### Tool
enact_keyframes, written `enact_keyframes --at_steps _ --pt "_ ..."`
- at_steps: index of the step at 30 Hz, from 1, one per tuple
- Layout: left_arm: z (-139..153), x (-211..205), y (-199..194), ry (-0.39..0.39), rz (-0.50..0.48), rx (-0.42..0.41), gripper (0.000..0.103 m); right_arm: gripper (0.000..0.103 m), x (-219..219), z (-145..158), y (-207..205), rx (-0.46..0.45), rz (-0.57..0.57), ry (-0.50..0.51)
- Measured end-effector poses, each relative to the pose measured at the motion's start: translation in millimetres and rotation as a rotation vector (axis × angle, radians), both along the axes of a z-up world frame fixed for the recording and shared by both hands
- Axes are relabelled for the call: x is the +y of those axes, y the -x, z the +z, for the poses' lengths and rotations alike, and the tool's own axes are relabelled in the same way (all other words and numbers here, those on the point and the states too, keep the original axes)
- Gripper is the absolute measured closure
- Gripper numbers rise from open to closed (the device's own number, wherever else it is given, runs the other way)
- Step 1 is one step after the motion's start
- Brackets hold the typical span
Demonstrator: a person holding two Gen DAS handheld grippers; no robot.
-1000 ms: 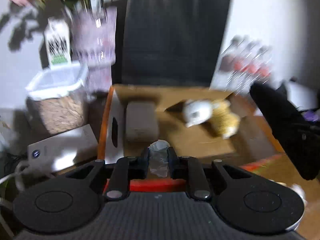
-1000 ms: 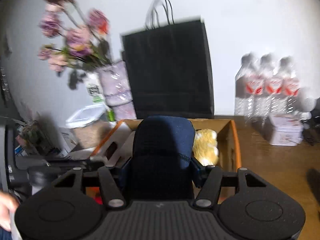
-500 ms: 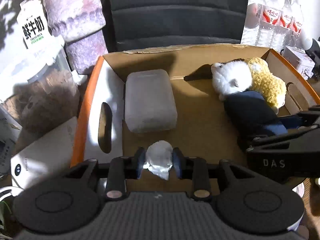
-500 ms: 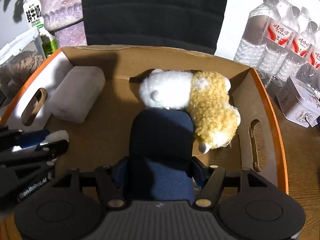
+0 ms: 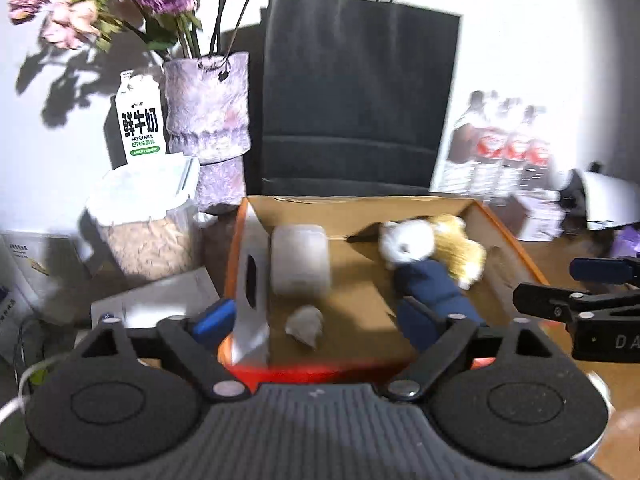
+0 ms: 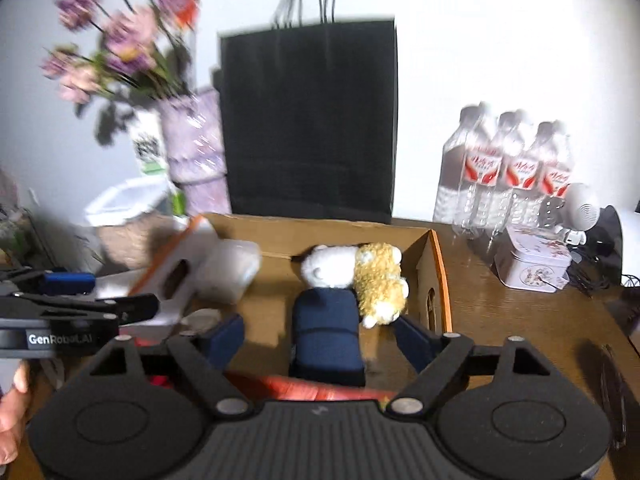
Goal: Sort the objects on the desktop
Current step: 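Withdraw both open tools from the cardboard box back over the table, then grasp the black braided cable with the left tool while the right grasps the green bag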
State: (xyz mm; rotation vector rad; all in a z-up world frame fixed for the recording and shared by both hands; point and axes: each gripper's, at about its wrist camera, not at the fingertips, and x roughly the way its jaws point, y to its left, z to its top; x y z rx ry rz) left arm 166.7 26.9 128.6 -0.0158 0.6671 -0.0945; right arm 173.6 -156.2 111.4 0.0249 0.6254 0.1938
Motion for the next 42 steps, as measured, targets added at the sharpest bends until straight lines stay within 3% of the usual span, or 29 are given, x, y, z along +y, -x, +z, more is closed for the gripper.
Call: enact_keyframes --at_steps 4,10,16,20,23,30,34,39,42 --pt "-11 -2 60 0.061 -0.003 -0.028 0.0 0.014 -10 -15 68 -0.04 0.024 -0.029" --pt "-48 -5 149 0.086 0.028 -0.105 0.0 0.014 -15 -66 150 -0.037 0.03 0.014" --pt "-88 -16 209 0.058 0.015 -0.092 0.0 0.014 -22 -97 204 -0.018 0.034 -0.023" --pt "-96 -24 237 -0.021 -0.018 -0.146 0.0 0.014 -21 -105 220 -0.023 0.048 -0.01" --pt "-96 -25 242 -0.061 -0.024 -0.175 0.0 0.014 -20 -109 220 -0.01 0.055 -0.015" --pt "-98 -26 226 -0.031 -0.036 -0.156 0.0 0.014 -29 -100 202 -0.006 0.025 -0.007" --pt "-92 -35 200 -0.08 -0.054 -0.185 0.0 0.014 -48 -85 160 -0.022 -0.055 0.011" --pt "-89 -51 163 -0.039 -0.128 -0.158 0.0 0.014 -69 -86 98 0.043 -0.149 0.036" --pt "-93 -63 148 -0.038 -0.159 -0.141 0.0 0.017 -72 -88 86 0.047 -0.145 0.015"
